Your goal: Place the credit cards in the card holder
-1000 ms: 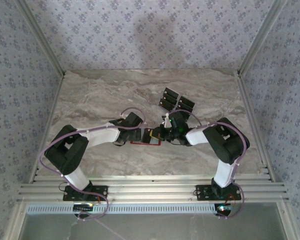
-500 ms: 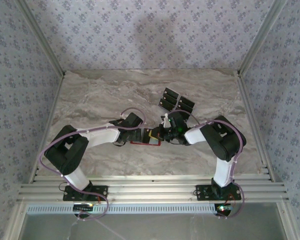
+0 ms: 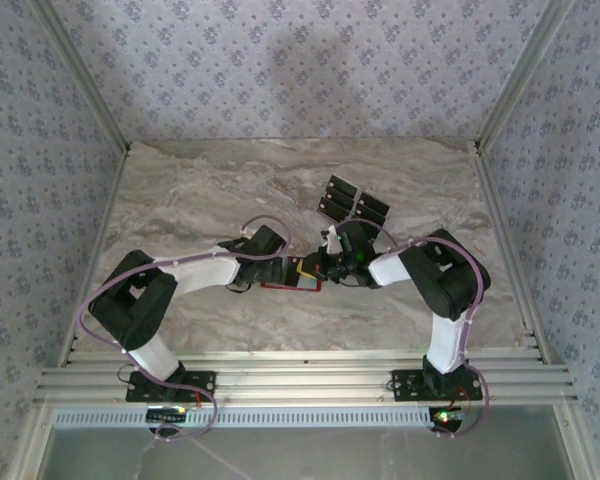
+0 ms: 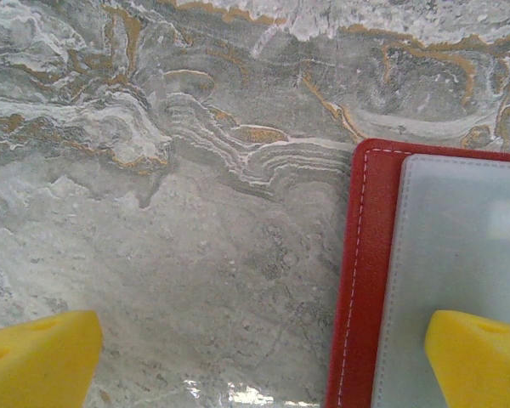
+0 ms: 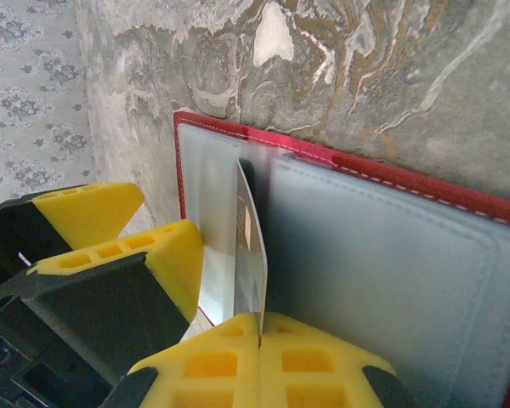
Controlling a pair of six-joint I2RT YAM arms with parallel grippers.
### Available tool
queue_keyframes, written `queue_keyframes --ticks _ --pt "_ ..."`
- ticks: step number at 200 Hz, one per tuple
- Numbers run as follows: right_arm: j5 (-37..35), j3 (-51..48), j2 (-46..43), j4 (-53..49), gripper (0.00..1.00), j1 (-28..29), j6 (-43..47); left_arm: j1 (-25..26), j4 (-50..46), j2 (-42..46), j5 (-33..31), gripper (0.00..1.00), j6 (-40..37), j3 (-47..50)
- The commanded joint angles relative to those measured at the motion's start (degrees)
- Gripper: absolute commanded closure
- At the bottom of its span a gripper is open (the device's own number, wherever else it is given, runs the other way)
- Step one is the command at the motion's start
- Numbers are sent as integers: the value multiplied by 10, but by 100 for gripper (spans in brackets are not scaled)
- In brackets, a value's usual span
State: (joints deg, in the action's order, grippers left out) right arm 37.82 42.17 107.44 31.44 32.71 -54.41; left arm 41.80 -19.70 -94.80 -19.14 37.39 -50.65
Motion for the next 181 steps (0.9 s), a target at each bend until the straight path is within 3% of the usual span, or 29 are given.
queue_keyframes --ticks 1,120,181 --pt "17 15 19 -39 100 -4 16 4 -44 -5 -8 1 1 20" --pt "17 65 38 -101 100 14 36 8 -49 6 -7 1 6 12" --pt "-8 89 -15 -199 59 15 82 3 -87 49 -16 1 23 -13"
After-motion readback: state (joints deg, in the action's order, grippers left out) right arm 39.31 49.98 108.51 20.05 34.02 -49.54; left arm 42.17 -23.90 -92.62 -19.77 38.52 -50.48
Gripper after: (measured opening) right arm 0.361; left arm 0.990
